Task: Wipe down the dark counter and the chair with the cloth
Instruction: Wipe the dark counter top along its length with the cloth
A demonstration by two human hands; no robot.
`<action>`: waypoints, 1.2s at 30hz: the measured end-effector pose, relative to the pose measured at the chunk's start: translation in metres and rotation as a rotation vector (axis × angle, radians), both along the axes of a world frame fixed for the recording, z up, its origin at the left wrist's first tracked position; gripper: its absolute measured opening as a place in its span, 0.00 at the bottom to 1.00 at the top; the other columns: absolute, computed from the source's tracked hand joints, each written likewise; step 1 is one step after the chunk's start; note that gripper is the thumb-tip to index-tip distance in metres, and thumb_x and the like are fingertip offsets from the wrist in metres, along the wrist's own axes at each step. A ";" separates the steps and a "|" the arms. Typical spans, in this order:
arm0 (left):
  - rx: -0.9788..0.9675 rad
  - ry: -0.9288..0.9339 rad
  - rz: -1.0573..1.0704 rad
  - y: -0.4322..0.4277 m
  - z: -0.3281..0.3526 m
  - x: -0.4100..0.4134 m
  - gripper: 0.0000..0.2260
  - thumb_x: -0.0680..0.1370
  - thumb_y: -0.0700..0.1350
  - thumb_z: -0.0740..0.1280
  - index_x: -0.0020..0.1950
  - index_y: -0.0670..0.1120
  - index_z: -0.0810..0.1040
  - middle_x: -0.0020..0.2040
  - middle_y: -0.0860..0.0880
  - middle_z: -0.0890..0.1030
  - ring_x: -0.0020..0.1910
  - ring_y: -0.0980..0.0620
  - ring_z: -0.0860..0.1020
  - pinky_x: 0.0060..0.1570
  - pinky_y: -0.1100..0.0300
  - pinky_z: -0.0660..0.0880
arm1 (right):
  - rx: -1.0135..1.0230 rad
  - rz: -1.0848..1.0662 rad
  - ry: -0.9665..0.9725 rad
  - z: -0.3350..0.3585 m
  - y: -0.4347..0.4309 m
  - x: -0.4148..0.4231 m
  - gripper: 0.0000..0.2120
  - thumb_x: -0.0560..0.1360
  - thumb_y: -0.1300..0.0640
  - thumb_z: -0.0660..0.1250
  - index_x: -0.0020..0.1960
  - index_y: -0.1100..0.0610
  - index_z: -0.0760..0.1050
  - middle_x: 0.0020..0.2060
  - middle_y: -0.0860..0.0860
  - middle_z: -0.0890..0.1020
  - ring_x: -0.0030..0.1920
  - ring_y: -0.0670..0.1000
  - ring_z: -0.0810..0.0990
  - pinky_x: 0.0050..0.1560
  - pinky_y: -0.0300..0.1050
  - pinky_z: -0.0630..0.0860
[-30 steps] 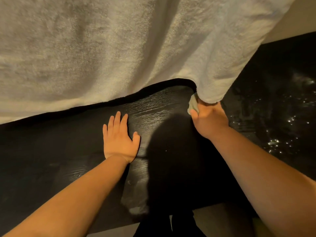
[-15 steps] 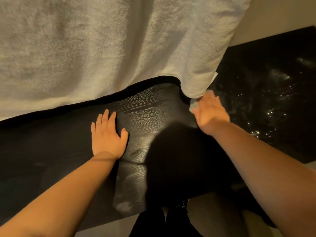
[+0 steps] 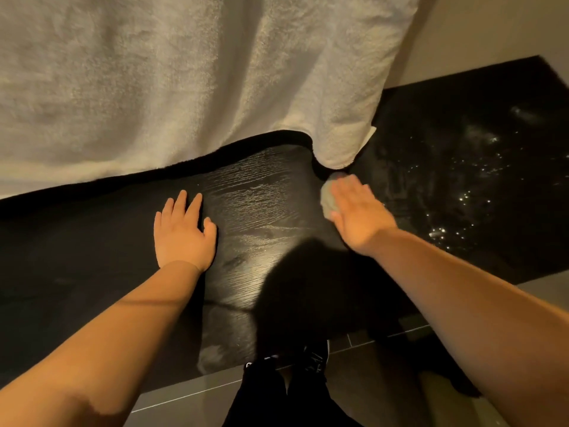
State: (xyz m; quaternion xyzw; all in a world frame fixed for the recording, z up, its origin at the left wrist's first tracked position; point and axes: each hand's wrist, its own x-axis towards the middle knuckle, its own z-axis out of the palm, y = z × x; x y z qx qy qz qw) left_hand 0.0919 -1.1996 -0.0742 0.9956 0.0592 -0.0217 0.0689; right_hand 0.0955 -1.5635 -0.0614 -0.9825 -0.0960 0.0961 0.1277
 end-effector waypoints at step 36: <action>0.011 0.081 -0.093 -0.030 -0.006 -0.070 0.33 0.80 0.63 0.50 0.85 0.55 0.58 0.86 0.45 0.53 0.85 0.40 0.50 0.82 0.38 0.48 | -0.079 -0.220 -0.031 -0.021 0.009 -0.056 0.31 0.83 0.56 0.57 0.83 0.56 0.51 0.83 0.55 0.52 0.82 0.60 0.48 0.81 0.57 0.47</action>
